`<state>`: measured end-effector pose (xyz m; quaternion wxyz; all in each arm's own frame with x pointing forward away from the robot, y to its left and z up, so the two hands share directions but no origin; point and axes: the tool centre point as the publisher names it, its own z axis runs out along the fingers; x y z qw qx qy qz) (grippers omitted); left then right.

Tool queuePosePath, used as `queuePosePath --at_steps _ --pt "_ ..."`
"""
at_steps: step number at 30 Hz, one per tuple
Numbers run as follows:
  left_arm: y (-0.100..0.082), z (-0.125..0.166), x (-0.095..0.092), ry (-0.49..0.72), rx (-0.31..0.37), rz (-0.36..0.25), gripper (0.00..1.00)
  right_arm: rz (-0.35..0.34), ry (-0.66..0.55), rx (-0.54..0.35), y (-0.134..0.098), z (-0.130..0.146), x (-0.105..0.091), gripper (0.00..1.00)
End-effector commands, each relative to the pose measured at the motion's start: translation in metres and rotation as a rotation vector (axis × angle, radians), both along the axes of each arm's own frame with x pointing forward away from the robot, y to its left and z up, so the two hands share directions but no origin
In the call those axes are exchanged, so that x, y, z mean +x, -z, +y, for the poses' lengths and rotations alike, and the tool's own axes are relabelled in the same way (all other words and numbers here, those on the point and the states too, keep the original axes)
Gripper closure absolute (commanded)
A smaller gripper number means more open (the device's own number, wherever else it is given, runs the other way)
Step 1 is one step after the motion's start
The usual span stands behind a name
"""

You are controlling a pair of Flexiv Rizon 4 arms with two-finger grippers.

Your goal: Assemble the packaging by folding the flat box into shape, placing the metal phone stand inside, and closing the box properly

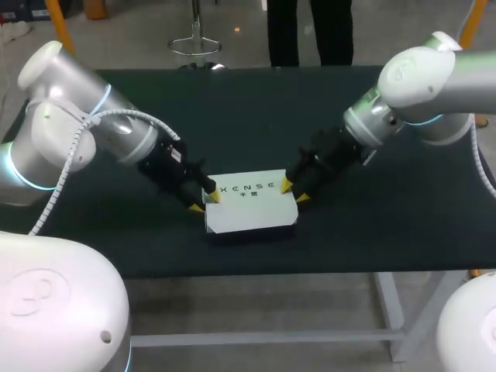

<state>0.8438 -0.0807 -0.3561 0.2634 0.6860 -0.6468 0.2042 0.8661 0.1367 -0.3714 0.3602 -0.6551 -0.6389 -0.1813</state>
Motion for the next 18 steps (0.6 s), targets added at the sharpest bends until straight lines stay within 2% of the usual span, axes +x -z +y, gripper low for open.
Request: queuePosePath --at_steps 1,18 --pt "-0.0049 -0.0172 0.008 0.025 0.003 0.032 0.53 0.011 -0.005 0.01 -0.0022 0.0147 0.0019 0.57" --pt "-0.0098 -0.0171 0.0146 0.04 -0.014 0.113 0.54 0.044 0.003 0.024 -0.0092 0.0184 0.007 0.58"
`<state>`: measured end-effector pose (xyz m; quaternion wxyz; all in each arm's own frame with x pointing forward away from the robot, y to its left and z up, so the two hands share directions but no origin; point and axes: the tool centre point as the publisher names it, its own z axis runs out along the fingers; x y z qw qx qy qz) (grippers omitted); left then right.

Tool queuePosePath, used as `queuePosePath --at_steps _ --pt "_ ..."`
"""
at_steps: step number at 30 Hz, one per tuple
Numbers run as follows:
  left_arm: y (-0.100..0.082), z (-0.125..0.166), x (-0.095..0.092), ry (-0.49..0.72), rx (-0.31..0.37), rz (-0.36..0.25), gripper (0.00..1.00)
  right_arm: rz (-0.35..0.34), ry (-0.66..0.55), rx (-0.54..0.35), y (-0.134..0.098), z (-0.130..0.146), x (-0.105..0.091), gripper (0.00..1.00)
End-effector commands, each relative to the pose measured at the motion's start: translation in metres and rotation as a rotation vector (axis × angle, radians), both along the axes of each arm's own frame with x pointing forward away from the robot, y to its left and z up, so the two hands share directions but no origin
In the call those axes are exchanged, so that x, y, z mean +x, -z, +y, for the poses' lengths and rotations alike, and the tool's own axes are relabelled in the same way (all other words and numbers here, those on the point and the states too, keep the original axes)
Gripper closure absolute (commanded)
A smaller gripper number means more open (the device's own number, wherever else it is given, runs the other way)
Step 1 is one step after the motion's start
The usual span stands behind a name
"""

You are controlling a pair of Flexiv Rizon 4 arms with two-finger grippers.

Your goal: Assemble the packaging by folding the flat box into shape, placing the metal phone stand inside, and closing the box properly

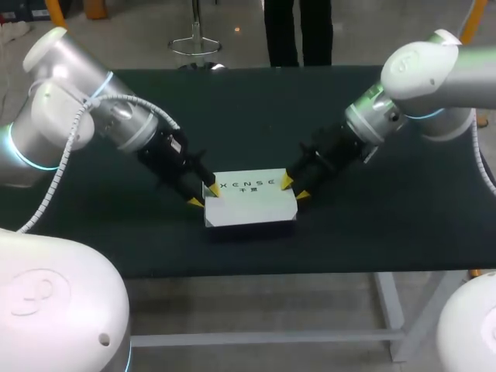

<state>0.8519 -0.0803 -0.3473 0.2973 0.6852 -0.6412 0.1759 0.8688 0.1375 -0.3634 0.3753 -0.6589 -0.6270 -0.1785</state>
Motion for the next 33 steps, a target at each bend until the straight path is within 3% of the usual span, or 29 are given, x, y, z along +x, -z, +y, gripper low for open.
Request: queuePosePath --at_steps 1,33 --pt "-0.0012 -0.0173 0.0067 0.018 -0.003 0.031 0.54 0.013 -0.01 0.007 -0.0015 0.0178 0.0045 0.58" --pt "-0.0085 -0.0169 0.0105 0.07 -0.014 0.135 0.54 0.078 -0.023 0.026 -0.006 0.0203 0.0101 0.6"
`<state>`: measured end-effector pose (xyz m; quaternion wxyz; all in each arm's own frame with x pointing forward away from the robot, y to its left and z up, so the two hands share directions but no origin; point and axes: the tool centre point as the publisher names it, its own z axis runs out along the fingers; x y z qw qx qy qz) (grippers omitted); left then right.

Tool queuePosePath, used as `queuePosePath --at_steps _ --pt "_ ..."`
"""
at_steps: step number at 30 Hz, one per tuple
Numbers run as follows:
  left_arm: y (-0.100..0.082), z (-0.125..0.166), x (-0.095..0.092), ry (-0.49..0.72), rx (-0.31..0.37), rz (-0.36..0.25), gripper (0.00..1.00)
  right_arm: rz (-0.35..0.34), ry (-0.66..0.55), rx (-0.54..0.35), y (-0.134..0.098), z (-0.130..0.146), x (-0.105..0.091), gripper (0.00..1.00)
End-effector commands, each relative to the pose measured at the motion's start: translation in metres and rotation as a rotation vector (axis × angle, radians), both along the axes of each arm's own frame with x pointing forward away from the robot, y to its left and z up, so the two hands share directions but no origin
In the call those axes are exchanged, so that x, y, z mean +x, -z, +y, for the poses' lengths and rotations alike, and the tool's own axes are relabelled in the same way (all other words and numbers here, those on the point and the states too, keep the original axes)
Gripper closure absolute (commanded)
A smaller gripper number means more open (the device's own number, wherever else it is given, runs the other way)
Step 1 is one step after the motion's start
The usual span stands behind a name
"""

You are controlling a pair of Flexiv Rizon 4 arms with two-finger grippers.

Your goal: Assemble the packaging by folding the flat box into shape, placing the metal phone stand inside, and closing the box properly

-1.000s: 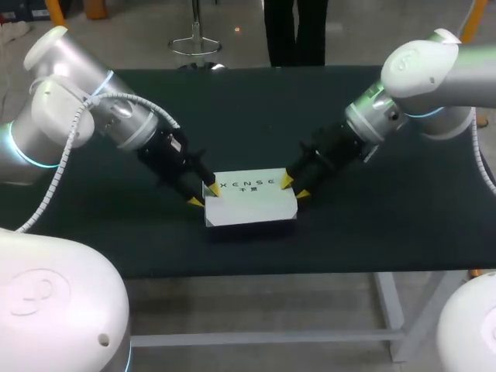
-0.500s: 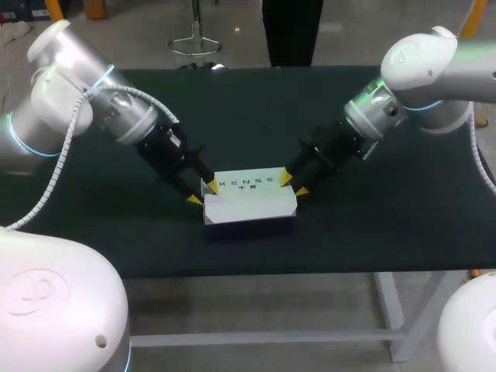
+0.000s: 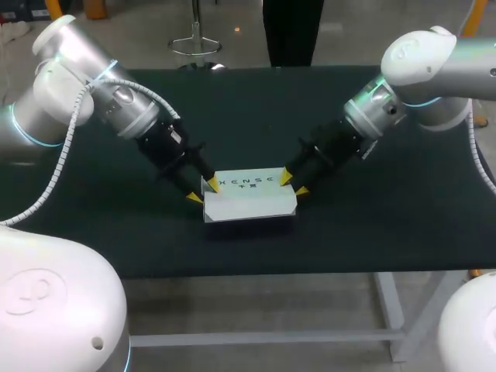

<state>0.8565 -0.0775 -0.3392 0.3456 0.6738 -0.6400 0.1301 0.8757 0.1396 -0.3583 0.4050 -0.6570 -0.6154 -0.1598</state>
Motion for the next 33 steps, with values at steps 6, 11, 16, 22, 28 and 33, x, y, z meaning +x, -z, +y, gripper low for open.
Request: queuePosePath --at_steps 6,11,16,22,28,33 --pt "0.0 -0.017 0.007 0.012 0.002 0.022 0.54 0.013 -0.011 0.005 -0.001 0.016 0.004 0.6" --pt "0.0 -0.015 0.007 0.01 0.0 0.026 0.54 0.015 -0.01 0.01 0.0 0.014 0.004 0.6" --pt "0.0 -0.014 0.007 0.008 0.001 0.029 0.54 0.018 -0.013 0.01 0.0 0.013 0.004 0.59" --pt "0.001 -0.013 0.007 0.009 0.002 0.032 0.53 0.025 -0.017 0.007 0.001 0.013 0.005 0.58" --pt "0.001 -0.011 0.006 0.006 0.002 0.034 0.52 0.025 -0.014 0.001 0.0 0.01 0.004 0.58" --pt "0.001 -0.01 0.006 0.002 0.003 0.036 0.53 0.028 -0.012 -0.003 0.0 0.008 0.004 0.59"
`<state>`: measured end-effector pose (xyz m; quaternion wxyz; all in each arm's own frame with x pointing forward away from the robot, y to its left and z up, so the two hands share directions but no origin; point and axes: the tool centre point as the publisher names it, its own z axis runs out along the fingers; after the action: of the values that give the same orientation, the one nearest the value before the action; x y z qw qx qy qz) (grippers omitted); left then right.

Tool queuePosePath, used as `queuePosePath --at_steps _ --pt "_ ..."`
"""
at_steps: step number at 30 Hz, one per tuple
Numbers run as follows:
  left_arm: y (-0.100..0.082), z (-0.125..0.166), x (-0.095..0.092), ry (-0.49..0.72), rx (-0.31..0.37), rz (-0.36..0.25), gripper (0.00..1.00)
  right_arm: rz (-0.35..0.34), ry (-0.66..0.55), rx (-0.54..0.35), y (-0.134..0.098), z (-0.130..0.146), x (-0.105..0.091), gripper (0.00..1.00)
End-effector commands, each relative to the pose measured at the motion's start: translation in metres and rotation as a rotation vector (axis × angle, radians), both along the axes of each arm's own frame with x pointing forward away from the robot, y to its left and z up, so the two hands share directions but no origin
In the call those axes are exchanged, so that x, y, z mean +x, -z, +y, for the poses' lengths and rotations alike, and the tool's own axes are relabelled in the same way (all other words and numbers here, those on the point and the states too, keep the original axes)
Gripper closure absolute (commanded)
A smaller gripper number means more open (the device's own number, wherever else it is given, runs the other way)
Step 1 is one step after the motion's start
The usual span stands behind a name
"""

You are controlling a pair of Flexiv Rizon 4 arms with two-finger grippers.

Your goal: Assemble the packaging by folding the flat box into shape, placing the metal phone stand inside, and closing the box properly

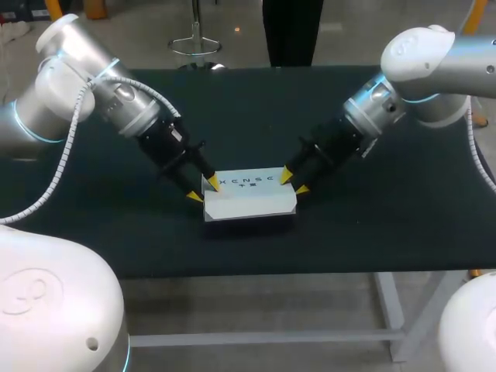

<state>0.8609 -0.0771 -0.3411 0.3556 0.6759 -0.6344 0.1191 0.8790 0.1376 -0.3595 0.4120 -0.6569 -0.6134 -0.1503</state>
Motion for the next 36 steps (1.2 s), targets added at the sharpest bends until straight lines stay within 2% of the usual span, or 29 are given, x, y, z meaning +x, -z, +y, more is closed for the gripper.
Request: queuePosePath --at_steps 1,36 --pt "-0.0006 -0.0097 0.002 0.001 0.003 0.005 0.53 0.007 -0.004 -0.001 -0.0007 0.0091 0.0011 0.58" --pt "-0.0044 -0.0032 0.0056 -0.016 0.017 0.03 0.54 0.028 -0.012 -0.002 -0.004 0.0015 0.0048 0.58"
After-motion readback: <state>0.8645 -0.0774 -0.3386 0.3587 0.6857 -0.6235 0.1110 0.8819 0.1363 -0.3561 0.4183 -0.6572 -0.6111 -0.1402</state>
